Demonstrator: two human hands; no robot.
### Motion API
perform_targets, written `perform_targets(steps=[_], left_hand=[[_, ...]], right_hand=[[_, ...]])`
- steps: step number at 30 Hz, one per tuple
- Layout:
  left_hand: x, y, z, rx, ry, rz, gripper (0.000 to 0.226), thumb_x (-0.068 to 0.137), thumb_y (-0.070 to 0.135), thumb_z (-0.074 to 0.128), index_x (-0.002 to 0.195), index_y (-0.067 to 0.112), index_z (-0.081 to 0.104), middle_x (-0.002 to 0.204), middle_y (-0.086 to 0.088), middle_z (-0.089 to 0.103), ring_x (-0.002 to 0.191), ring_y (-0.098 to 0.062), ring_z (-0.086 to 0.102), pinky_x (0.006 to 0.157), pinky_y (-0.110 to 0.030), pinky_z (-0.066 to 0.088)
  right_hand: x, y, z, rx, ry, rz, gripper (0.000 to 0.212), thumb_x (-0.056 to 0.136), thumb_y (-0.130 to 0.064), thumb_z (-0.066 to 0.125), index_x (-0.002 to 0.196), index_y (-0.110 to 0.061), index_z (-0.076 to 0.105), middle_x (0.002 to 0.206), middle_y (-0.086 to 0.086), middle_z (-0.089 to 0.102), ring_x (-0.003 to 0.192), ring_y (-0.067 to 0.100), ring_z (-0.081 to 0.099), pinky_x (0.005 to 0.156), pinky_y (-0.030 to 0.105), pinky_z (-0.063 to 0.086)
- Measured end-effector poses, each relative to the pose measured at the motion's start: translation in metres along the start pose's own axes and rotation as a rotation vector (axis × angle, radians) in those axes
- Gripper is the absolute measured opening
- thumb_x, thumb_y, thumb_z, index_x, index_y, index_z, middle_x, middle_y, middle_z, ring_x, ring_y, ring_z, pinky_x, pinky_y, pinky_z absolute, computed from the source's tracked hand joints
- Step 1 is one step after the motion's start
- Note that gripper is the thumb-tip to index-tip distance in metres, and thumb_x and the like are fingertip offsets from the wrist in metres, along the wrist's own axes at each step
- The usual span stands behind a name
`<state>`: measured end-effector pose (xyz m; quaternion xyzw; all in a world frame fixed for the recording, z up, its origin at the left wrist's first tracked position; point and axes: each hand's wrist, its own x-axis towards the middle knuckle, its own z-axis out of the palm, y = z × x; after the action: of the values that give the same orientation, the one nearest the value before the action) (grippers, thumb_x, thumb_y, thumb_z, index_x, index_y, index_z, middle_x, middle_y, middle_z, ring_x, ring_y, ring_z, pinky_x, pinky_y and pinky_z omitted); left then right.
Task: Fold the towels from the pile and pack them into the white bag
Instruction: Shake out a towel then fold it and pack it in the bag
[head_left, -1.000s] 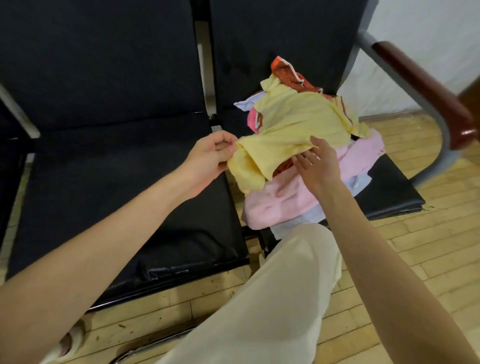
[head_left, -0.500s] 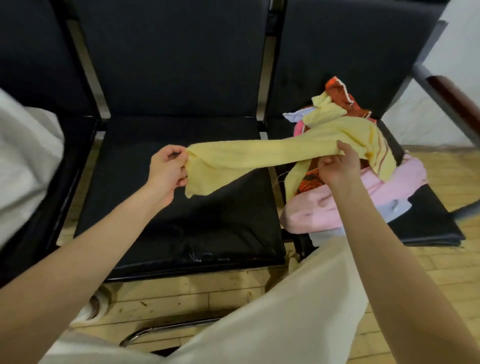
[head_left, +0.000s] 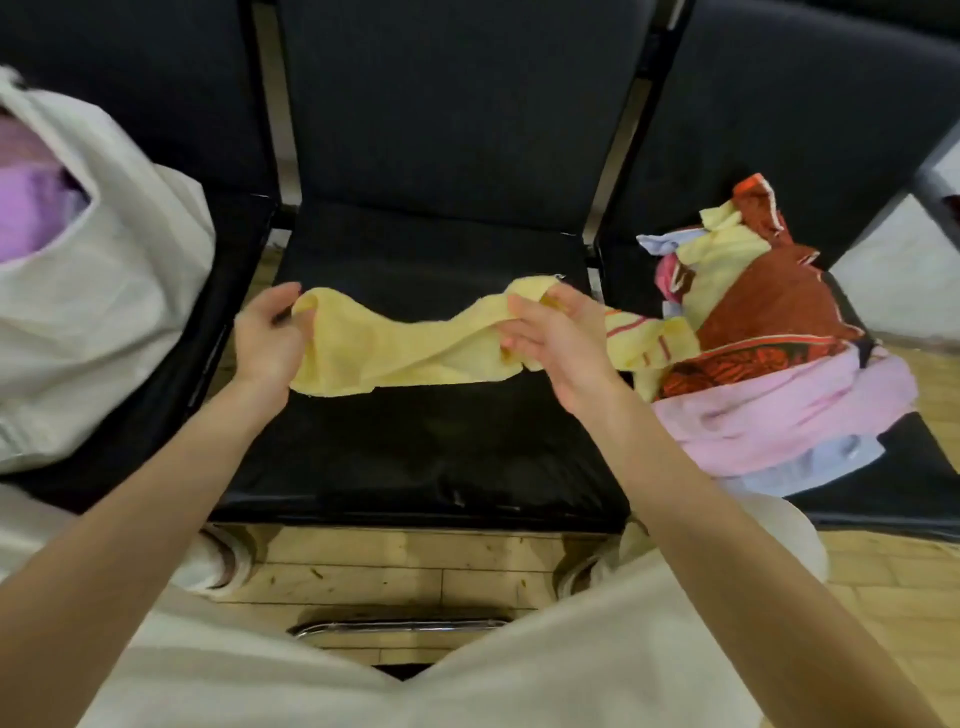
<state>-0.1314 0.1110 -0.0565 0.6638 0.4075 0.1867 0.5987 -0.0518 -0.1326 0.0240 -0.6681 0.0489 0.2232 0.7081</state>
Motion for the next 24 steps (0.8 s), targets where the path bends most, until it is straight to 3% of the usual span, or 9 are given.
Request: perform_targets(steps=[2, 4, 7, 11, 14, 16, 19, 22, 24], left_hand=[[-0.006, -0.009, -0.007, 0.218, -0.154, 0.175, 0.045, 0.089, 0.000, 0.059, 0.129, 0.020, 0.057, 0.131, 0.004, 0.053, 0.117, -0.009, 0.052, 0.095, -0.024, 0.043], [-0.016, -0.019, -0.011, 0.359, -0.344, 0.319, 0.048, 0.082, -0.002, 0.067, 0.124, 0.021, 0.061, 0.124, 0.006, 0.057, 0.113, -0.010, 0.055, 0.090, -0.025, 0.045], [-0.030, -0.032, -0.012, 0.477, -0.554, 0.453, 0.057, 0.075, 0.007, 0.079, 0.126, 0.022, 0.059, 0.116, 0.010, 0.060, 0.096, -0.004, 0.058, 0.074, -0.016, 0.047], [-0.040, -0.029, 0.000, 0.377, -0.621, 0.439, 0.045, 0.082, 0.013, 0.073, 0.124, 0.019, 0.060, 0.110, 0.010, 0.064, 0.078, -0.008, 0.064, 0.059, -0.021, 0.053], [-0.045, -0.023, 0.009, 0.367, -0.551, 0.447, 0.013, 0.091, 0.010, 0.062, 0.101, 0.015, 0.067, 0.075, 0.006, 0.065, 0.060, -0.001, 0.060, 0.054, -0.013, 0.044], [-0.044, -0.020, 0.006, 0.323, -0.467, 0.436, 0.010, 0.094, 0.008, 0.057, 0.096, 0.014, 0.065, 0.069, 0.002, 0.062, 0.056, 0.001, 0.056, 0.056, -0.011, 0.042], [-0.039, -0.014, -0.008, 0.258, -0.377, 0.472, 0.009, 0.094, 0.010, 0.056, 0.093, 0.014, 0.064, 0.068, 0.000, 0.062, 0.054, -0.003, 0.054, 0.058, -0.013, 0.044], [-0.035, -0.012, -0.021, 0.224, -0.374, 0.518, 0.012, 0.093, 0.007, 0.056, 0.093, 0.016, 0.064, 0.069, -0.001, 0.062, 0.058, -0.008, 0.056, 0.060, -0.021, 0.047], [-0.034, -0.012, -0.027, 0.198, -0.354, 0.517, 0.016, 0.093, 0.004, 0.055, 0.096, 0.016, 0.064, 0.071, 0.001, 0.062, 0.064, -0.010, 0.058, 0.061, -0.024, 0.050]], right_hand=[[-0.005, 0.013, 0.022, 0.058, -0.047, 0.131, 0.018, 0.088, -0.001, 0.063, 0.099, -0.005, 0.051, 0.094, 0.014, 0.068, 0.085, 0.024, 0.071, 0.077, 0.033, 0.056], [-0.006, 0.027, 0.038, 0.122, -0.046, 0.198, 0.021, 0.088, 0.003, 0.061, 0.085, -0.011, 0.046, 0.088, 0.013, 0.066, 0.086, 0.027, 0.069, 0.082, 0.035, 0.055], [-0.008, 0.042, 0.052, 0.161, -0.087, 0.223, 0.012, 0.088, 0.003, 0.061, 0.091, -0.004, 0.052, 0.091, 0.016, 0.068, 0.086, 0.027, 0.070, 0.080, 0.033, 0.056], [-0.007, 0.053, 0.053, 0.180, -0.136, 0.237, 0.022, 0.088, -0.002, 0.063, 0.109, 0.003, 0.057, 0.098, 0.017, 0.071, 0.087, 0.024, 0.072, 0.075, 0.029, 0.058], [-0.005, 0.059, 0.043, 0.148, -0.135, 0.234, 0.011, 0.089, -0.009, 0.064, 0.099, -0.005, 0.061, 0.100, 0.013, 0.072, 0.094, 0.022, 0.070, 0.080, 0.029, 0.055], [0.000, 0.073, 0.032, -0.059, -0.017, 0.162, 0.008, 0.090, -0.011, 0.061, 0.098, -0.009, 0.062, 0.101, 0.011, 0.070, 0.094, 0.020, 0.068, 0.080, 0.028, 0.055], [0.013, 0.103, 0.012, -0.688, 0.177, -0.088, 0.029, 0.087, -0.010, 0.061, 0.116, -0.011, 0.054, 0.115, 0.013, 0.059, 0.098, 0.024, 0.059, 0.087, 0.035, 0.052], [0.028, 0.126, -0.006, -1.232, 0.046, -0.246, 0.052, 0.087, -0.017, 0.064, 0.134, -0.015, 0.041, 0.134, 0.013, 0.044, 0.119, 0.031, 0.044, 0.099, 0.039, 0.040], [0.037, 0.135, -0.011, -1.333, -0.096, -0.187, 0.052, 0.088, -0.019, 0.063, 0.134, -0.014, 0.040, 0.132, 0.013, 0.045, 0.119, 0.033, 0.044, 0.098, 0.040, 0.039]])
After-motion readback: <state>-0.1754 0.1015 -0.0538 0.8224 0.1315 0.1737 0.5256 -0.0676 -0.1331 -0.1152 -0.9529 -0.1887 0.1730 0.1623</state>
